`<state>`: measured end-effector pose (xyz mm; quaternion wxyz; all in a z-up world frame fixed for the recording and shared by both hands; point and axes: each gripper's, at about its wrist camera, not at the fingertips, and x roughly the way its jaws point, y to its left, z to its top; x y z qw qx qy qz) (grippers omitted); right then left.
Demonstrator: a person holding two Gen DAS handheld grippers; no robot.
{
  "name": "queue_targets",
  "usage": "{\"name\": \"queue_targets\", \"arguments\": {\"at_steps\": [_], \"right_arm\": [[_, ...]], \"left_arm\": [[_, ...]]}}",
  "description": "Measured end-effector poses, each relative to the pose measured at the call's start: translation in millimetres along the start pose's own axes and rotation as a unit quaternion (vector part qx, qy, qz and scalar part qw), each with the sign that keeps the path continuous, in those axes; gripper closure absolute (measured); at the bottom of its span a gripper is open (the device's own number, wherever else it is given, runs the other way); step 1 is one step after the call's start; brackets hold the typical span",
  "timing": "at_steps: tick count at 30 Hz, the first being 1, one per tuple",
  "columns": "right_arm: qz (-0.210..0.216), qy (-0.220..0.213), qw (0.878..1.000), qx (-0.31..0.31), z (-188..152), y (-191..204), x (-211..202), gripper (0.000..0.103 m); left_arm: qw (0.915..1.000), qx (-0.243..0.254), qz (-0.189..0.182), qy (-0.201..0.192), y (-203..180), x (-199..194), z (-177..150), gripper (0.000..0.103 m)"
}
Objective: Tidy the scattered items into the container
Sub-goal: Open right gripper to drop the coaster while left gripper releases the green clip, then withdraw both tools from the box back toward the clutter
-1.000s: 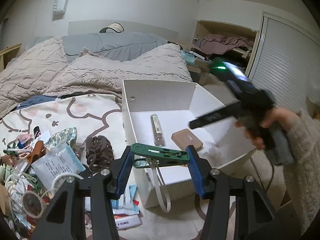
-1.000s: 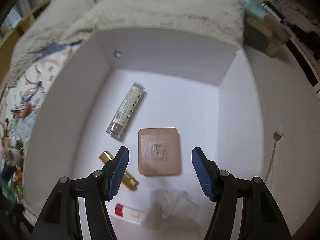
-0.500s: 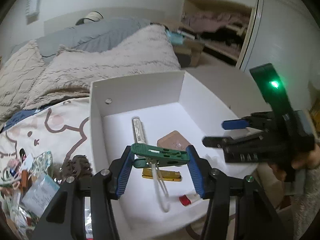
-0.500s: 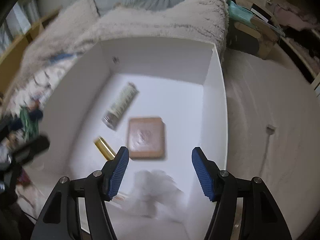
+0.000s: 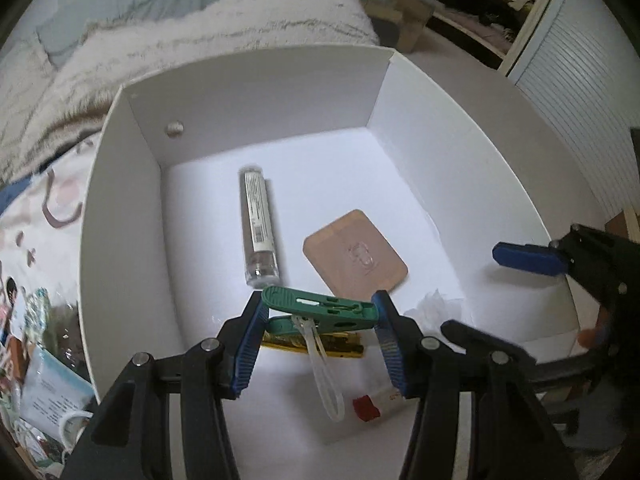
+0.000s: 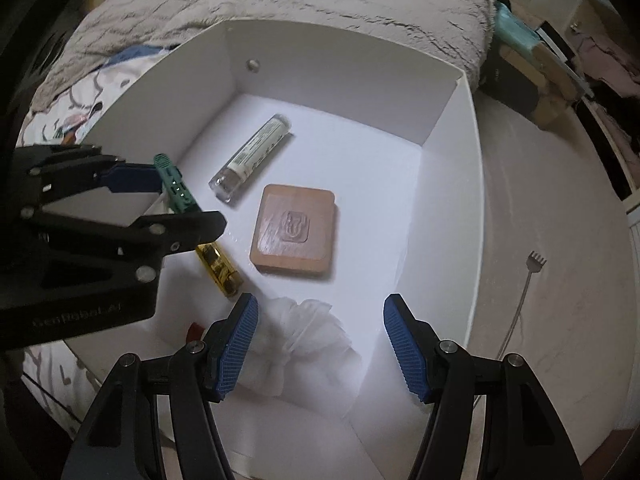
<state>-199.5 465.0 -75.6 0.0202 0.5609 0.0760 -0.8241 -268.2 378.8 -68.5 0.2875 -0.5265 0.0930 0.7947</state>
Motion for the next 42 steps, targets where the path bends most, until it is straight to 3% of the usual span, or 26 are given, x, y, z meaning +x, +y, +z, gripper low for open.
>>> {"name": "queue_targets", "arguments": {"at_steps": [1,4,21,32,34,36,40,42], "right_arm": [[-0.002,0.0,1.0,-0.003,0,1,0,0.037],[-0.003,-0.002,1.0,-0.005,0,3,1,0.038],[-0.012,-0.033,0.999,-0.004,2,6,-5,0.038],[-0.045,-0.095,0.994,0.04,1,4,-45,0.037],[-0.048,-0.105,0.992,0.05,0,4,-53,0.031],[-0.049,-0.124,0.989,0.065,-3,4,-63,0.012],[-0.068,-0.156,0.981,0.089,-6,9,-79,0.008],[-0.078,-0.17,0.977,0.098,-9,13,-86,0.0]], "left_arm": [[1.0,0.0,0.003,-0.003,0,-1,1,0.049],[0.9998,-0.006,0.009,-0.019,2,-7,1,0.028],[0.9972,0.019,0.045,-0.057,-2,-26,0,0.028],[0.9942,0.007,0.052,-0.094,15,-63,-13,0.028],[0.9935,0.0,0.049,-0.103,21,-72,-18,0.026],[0.9923,-0.009,0.048,-0.114,27,-82,-23,0.022],[0.9902,-0.022,0.045,-0.131,37,-100,-35,0.012],[0.9889,-0.024,0.048,-0.139,42,-108,-41,0.004]]}}
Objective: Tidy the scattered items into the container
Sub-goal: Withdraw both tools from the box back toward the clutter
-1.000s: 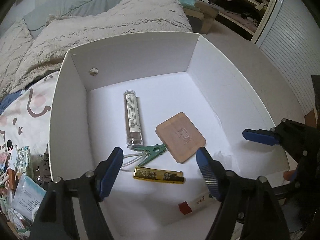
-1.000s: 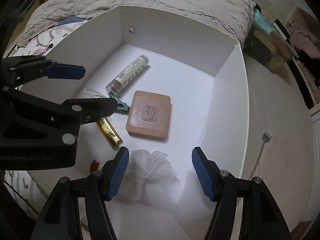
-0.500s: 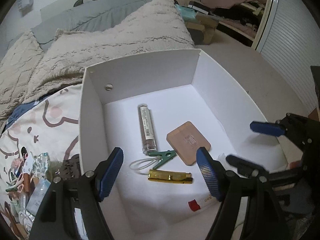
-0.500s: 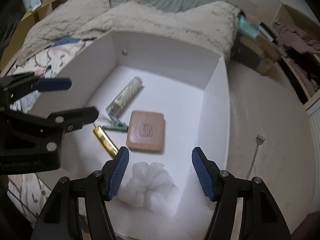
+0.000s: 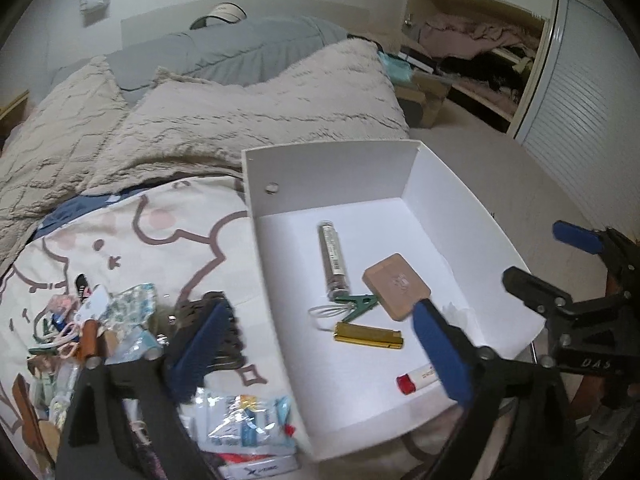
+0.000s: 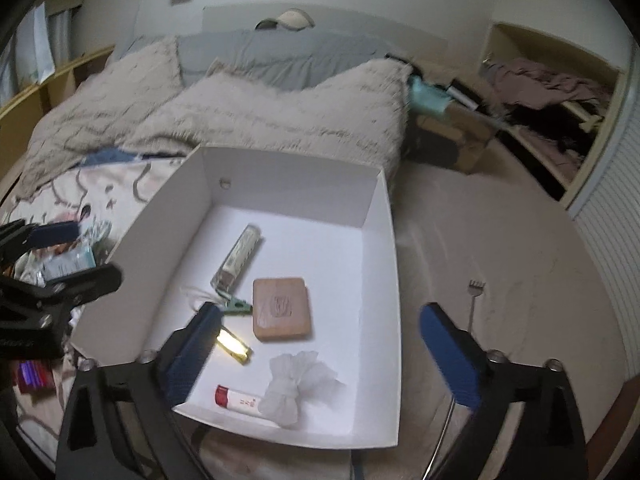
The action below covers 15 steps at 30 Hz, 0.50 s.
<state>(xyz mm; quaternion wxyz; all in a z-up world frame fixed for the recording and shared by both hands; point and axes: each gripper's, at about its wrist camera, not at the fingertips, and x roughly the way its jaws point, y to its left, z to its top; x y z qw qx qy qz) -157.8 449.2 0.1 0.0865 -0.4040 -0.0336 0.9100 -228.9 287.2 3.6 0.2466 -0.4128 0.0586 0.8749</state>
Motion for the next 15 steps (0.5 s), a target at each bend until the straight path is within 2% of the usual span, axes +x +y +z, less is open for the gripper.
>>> {"name": "queue_targets", "arguments": {"at_steps": [4,15], "right_arm": [[-0.018,-0.029,0.999,0.018,-2,6,-15,0.0],[-0.018,-0.083,0.995,0.045,-19,28,-47,0.0]], "left_arm": [[0.9998,0.001,0.009,-0.02,12,-17,-5,0.0],[0.997,0.003,0.028,-0.072,41,-58,-26,0.0]]}}
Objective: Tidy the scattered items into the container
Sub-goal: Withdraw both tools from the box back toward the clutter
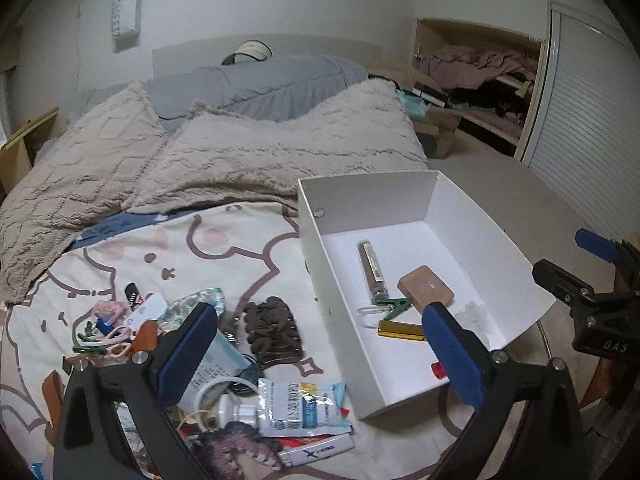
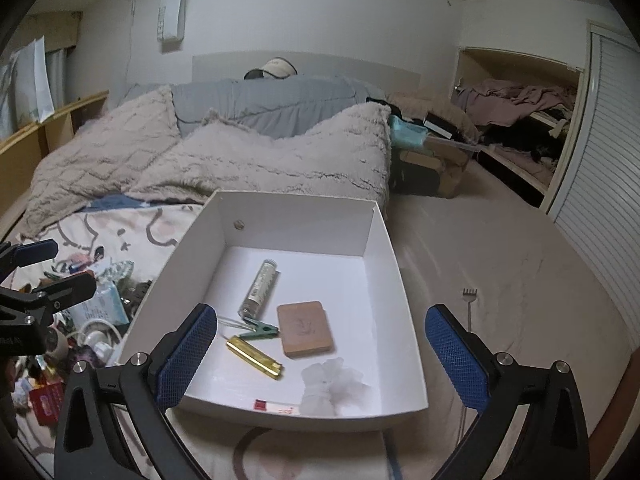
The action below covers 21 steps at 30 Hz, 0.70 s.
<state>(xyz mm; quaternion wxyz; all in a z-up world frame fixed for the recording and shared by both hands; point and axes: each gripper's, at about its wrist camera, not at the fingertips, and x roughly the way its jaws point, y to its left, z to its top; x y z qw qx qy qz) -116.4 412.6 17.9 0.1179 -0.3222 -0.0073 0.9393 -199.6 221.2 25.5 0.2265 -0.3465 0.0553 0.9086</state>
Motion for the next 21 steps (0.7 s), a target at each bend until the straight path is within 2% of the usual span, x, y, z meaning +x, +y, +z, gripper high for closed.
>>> {"name": "queue_targets", "arguments": {"at_steps": [5,10,14,21], "right_arm": [[-0.02,-0.029,0.999,0.003,-7,11,-17,0.0],[-0.027,-0.055,0.998,0.009,-13,19,-33,0.0],[-0.041,-0.088,0.995,0.01,-20,26,-49,0.0],[-0.051,-0.129,0.99,0.006,-36,40,-71,0.0]], "left_arm": [[0.9996,-0.004,0.019,-0.018,12,-16,-5,0.0],[0.999,-0.006,0.018,-0.041,20,-32,-13,0.0],[0.9976,0.001,0.03,-0.062,22,-44,-18,0.0],[0.9947,0.021,0.025,-0.098,20,-67,-33,0.0]]}}
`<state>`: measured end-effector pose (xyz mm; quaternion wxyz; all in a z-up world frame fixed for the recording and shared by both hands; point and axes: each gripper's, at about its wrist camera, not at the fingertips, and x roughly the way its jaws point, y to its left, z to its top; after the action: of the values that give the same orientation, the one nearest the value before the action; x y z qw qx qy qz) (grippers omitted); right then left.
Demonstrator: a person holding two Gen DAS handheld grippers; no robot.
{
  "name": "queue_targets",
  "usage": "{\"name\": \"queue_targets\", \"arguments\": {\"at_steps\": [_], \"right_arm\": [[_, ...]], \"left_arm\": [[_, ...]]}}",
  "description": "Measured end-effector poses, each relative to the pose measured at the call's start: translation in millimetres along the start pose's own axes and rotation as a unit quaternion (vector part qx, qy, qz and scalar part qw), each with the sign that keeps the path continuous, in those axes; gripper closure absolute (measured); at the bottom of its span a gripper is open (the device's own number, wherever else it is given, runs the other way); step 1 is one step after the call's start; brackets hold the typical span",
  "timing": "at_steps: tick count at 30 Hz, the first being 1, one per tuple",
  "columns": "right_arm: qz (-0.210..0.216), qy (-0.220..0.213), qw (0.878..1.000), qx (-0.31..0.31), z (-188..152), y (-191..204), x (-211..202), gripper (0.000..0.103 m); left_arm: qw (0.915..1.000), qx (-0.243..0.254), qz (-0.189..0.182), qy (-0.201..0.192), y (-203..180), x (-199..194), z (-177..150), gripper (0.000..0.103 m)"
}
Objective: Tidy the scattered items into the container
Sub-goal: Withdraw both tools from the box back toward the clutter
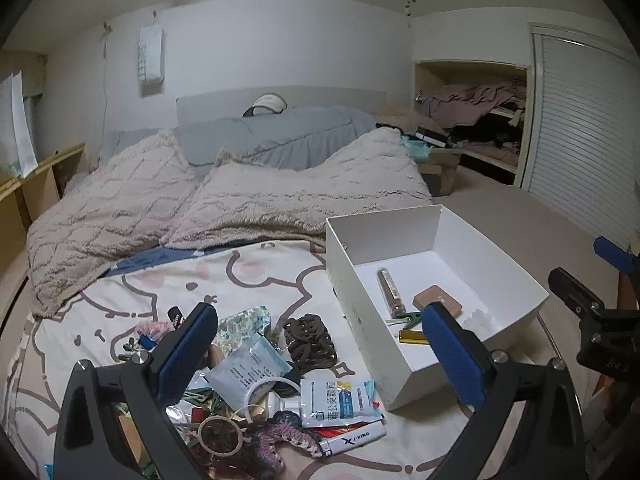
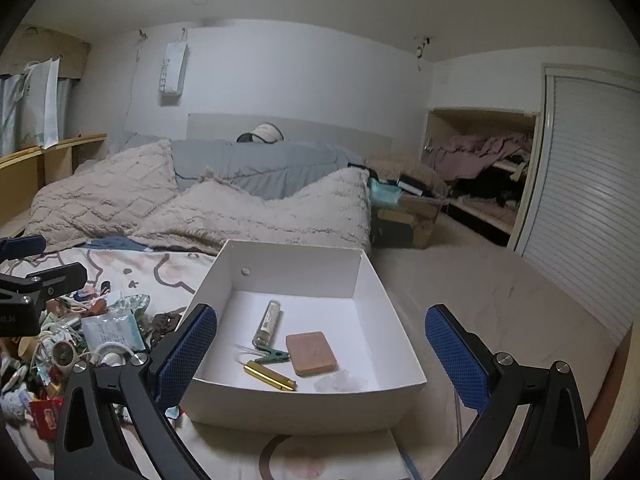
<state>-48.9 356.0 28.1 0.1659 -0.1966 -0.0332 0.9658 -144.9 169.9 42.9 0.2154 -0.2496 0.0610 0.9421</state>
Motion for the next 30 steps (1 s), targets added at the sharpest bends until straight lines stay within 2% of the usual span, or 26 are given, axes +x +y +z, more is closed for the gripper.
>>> {"name": "queue_targets", "arguments": {"at_steps": [9,19,24,30], "right_arm": [[0.004,-0.046,0.999,0.017,-6,6,-29,0.0],[0.036,-0.068,0.996,0.043,-13,21,-51,0.0],[0.053,-0.073,0.995,0.045,-18,36,-56,0.0],[0.103,-0.063,0.99,0.069,-29,56,-54,0.0]], "left_arm": [[0.9992,-0.006,-0.002,-0.04,16,-37,-17,0.0],[0.9941,0.002,0.04,-0.101,46,-84,-33,0.0],[0.994,-0.022,0.032,-0.103,65,-99,-40,0.0],[0.992,-0.022,0.062,-0.108,87,-111,-58,0.0]]}}
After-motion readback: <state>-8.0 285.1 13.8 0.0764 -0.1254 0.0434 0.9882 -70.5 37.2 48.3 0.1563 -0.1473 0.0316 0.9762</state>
